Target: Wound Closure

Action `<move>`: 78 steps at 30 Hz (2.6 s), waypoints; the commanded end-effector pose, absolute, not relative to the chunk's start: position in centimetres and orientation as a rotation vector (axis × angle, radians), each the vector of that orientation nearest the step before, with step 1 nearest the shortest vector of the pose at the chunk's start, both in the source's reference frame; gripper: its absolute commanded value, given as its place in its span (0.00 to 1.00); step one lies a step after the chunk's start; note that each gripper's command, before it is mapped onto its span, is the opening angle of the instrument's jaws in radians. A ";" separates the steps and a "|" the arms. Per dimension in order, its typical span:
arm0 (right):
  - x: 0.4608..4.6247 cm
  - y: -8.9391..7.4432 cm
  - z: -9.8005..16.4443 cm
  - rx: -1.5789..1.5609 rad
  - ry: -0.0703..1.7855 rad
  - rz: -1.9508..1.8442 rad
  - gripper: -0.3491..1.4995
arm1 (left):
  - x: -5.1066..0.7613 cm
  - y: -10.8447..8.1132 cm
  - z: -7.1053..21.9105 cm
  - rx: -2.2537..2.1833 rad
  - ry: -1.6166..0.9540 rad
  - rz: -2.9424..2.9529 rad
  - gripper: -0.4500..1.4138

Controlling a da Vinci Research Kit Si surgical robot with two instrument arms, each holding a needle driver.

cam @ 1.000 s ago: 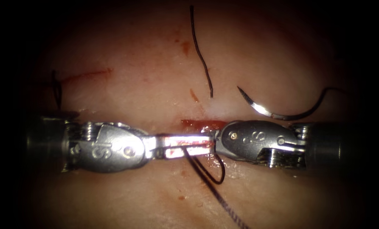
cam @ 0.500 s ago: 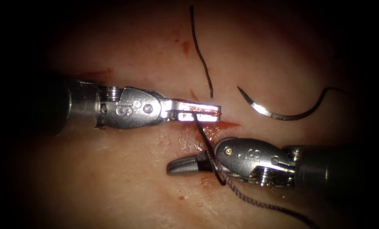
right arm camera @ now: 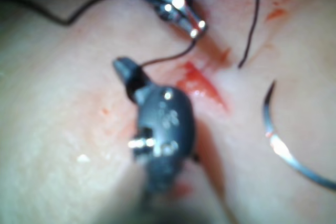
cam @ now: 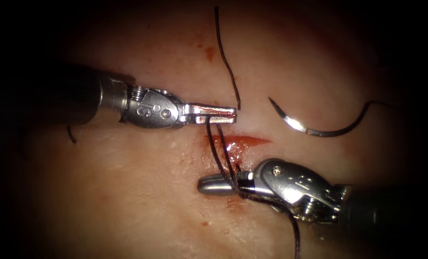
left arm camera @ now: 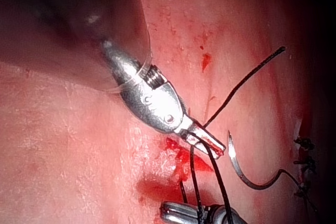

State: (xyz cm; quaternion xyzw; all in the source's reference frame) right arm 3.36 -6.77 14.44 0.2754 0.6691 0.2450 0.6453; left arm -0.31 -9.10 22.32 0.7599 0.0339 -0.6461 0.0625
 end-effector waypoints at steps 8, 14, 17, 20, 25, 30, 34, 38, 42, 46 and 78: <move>3.32 -6.7 14.6 0.546 1.549 0.686 0.00 | -0.34 -9.4 22.5 2.298 0.089 -1.927 0.00; 3.23 -6.7 14.6 0.508 1.572 0.766 0.00 | -0.30 -9.4 22.4 2.301 0.071 -1.934 0.00; 3.21 -6.6 14.6 0.494 1.571 0.811 0.00 | -0.29 -9.5 22.4 2.301 0.057 -1.939 0.00; 3.24 -6.7 14.6 0.481 1.590 0.869 0.00 | -0.29 -9.5 22.3 2.293 0.033 -1.950 0.00; 3.30 -6.6 14.5 0.489 1.623 0.908 0.00 | -0.33 -9.6 22.3 2.289 0.023 -1.952 0.00; 3.33 -6.6 14.5 0.488 1.642 0.932 0.00 | -0.30 -9.7 22.3 2.282 0.012 -1.962 0.00; 3.29 -6.6 14.4 0.485 1.662 0.954 0.00 | -0.25 -9.8 22.3 2.273 0.003 -1.975 0.00; 3.28 -6.6 14.4 0.480 1.677 0.970 0.00 | -0.25 -9.8 22.3 2.234 0.008 -2.006 0.00; 3.31 -6.6 14.4 0.462 1.678 0.988 0.00 | -0.30 -9.9 22.2 2.209 0.014 -2.029 0.00; 3.39 -6.5 14.5 0.428 1.652 1.011 0.35 | -0.38 -10.0 22.0 2.193 0.015 -2.047 0.00; 3.54 -6.5 14.5 0.419 1.494 0.968 0.66 | -0.63 -10.1 21.2 2.116 0.274 -2.554 0.91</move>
